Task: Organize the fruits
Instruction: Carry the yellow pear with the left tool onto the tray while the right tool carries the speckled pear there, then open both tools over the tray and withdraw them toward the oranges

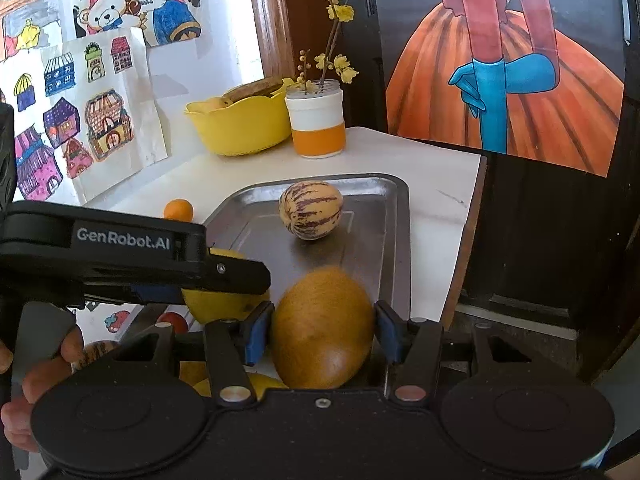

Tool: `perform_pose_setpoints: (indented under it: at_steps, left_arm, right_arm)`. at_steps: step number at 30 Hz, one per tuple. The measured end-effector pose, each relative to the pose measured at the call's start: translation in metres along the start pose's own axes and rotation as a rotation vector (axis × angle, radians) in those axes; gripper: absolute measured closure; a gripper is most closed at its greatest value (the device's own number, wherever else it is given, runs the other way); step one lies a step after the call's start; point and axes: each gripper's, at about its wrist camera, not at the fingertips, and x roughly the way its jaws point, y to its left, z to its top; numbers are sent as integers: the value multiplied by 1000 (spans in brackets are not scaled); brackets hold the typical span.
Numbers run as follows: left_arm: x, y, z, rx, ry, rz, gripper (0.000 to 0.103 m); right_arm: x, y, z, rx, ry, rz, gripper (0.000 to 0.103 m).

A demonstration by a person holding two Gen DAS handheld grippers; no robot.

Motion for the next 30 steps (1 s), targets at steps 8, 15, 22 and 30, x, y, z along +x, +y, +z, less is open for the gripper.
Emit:
perform_pose_setpoints:
  at_steps: [8,15,22,30]
  left_arm:
    - [-28,-6,9,0,-53,-40,12]
    - [-72,1,9,-8,-124,-41,1]
    - [-117,14,-8,70,-155,-5,1]
    - [-166,44,-40,144,-128,47,1]
  right_arm:
    - [-21,11,7,-29,-55,-24,26]
    - [-61,22,11,-27,-119,-31,3]
    - [-101,51,4,-76,-105,-30,1]
    - [-127,86,-18,-70,37,13,1]
